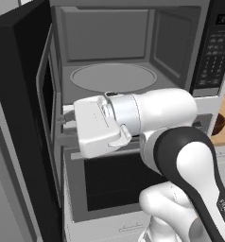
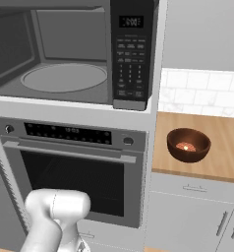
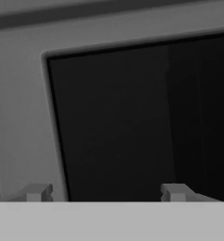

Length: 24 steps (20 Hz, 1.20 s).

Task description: Open the microwave, place the bowl with waffle inside the microwave, then close the microwave door and turn it on.

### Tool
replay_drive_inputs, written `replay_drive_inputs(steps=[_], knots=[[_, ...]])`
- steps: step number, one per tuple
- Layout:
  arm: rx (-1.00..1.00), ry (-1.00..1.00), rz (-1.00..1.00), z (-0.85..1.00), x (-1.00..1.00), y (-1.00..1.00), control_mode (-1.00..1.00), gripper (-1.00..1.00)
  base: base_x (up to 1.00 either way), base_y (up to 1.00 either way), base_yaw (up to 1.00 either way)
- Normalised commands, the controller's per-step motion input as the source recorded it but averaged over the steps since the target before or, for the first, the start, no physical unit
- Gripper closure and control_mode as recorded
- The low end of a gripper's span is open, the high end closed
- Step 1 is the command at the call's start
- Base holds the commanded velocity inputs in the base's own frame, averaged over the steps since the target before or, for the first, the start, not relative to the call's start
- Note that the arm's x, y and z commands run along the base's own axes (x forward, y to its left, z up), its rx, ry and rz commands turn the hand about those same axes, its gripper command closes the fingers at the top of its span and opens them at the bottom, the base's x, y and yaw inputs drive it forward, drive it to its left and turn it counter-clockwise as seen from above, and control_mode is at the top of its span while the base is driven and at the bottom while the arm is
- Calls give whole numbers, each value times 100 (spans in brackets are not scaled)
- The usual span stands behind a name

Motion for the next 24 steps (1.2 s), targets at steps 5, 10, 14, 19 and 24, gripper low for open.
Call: replay_drive_inputs(steps=[5,10,14,19,24], knots=[[0,0,0,0,0,12,-100,-100,0,0,0],[0,0,0,-2,0,-1,-100,-100,0,0,0],[0,0,-1,0,0,-10,-100,-100,0,0,0],[0,3,-17,0,0,-87,-100,-100,0,0,0],[0,18,-30,1,0,-100,-100,-100,0,0,0]])
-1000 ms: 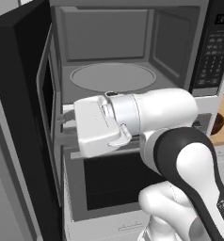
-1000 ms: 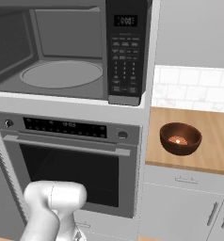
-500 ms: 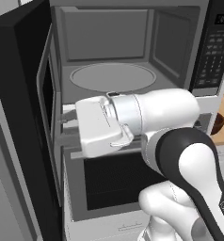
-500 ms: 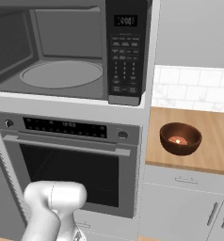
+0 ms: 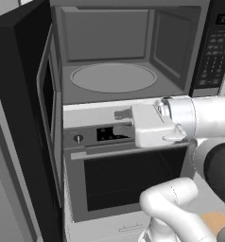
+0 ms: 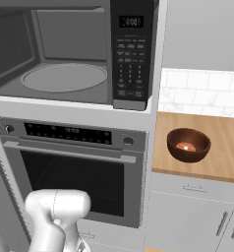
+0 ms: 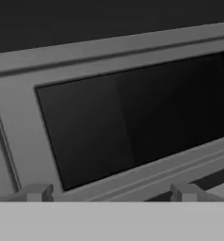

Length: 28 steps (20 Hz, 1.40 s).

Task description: Open the microwave, place the bowl with waffle inside the microwave, then close the microwave door and turn it on.

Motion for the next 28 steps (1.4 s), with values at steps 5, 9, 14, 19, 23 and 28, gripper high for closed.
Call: replay_drive_inputs(steps=[5,9,14,19,23,28], knots=[[0,23,-35,0,3,-100,-100,-100,0,0,0],[0,23,-35,0,6,-100,-100,-100,0,0,0],[-2,27,-35,0,1,-98,-100,-100,0,0,0],[-6,27,-35,0,0,-94,-100,-100,0,0,0],[-7,30,-35,0,0,-93,-100,-100,0,0,0],[-7,31,-35,-4,0,-90,-100,-100,0,0,0]])
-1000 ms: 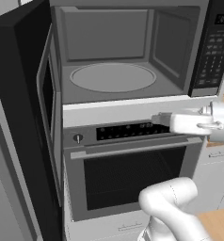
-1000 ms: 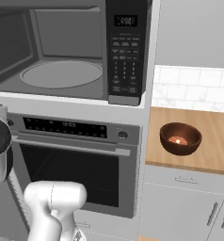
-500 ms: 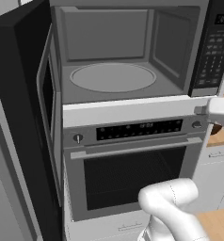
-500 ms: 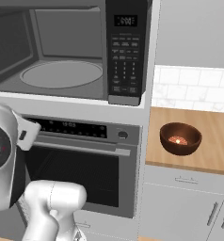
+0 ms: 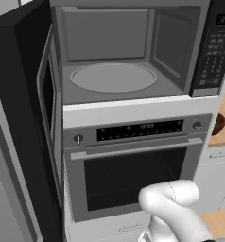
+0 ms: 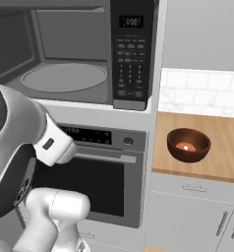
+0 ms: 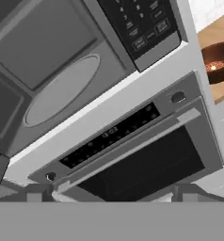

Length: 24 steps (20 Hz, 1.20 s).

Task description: Open the microwave, place the bowl with waffle inside the microwave, then close the microwave door and turn it on.

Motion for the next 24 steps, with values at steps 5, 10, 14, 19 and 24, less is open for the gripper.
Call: replay_drive_inputs(steps=[5,10,14,19,24], knots=[[-6,33,-33,-9,0,-89,-100,-100,0,0,0],[-5,29,-26,-33,0,-85,-100,-100,0,0,0],[0,10,-3,-60,5,-66,-100,-100,0,0,0],[2,1,3,-77,28,-53,-100,-100,0,0,0],[7,2,5,-46,45,-52,-100,-100,0,0,0]])
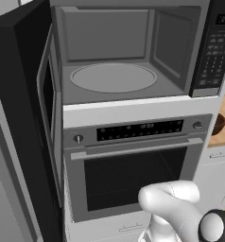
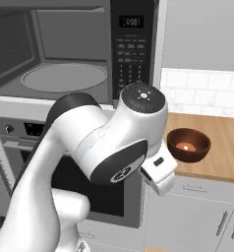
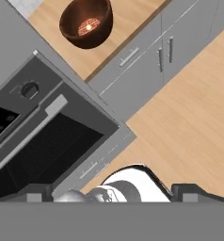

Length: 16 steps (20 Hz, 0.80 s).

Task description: Open the microwave, place the bowl with waffle inside the microwave, then close the microwave door and turn it on.

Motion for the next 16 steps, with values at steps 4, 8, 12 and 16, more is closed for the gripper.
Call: replay_drive_inputs(steps=[4,8,12,16], knots=[[9,0,5,-24,37,-49,-100,-100,0,0,0],[12,0,7,-25,18,-58,-100,-100,0,0,0],[14,0,7,-25,14,-61,-100,-100,0,0,0],[11,0,8,-12,18,-56,-100,-100,0,0,0]])
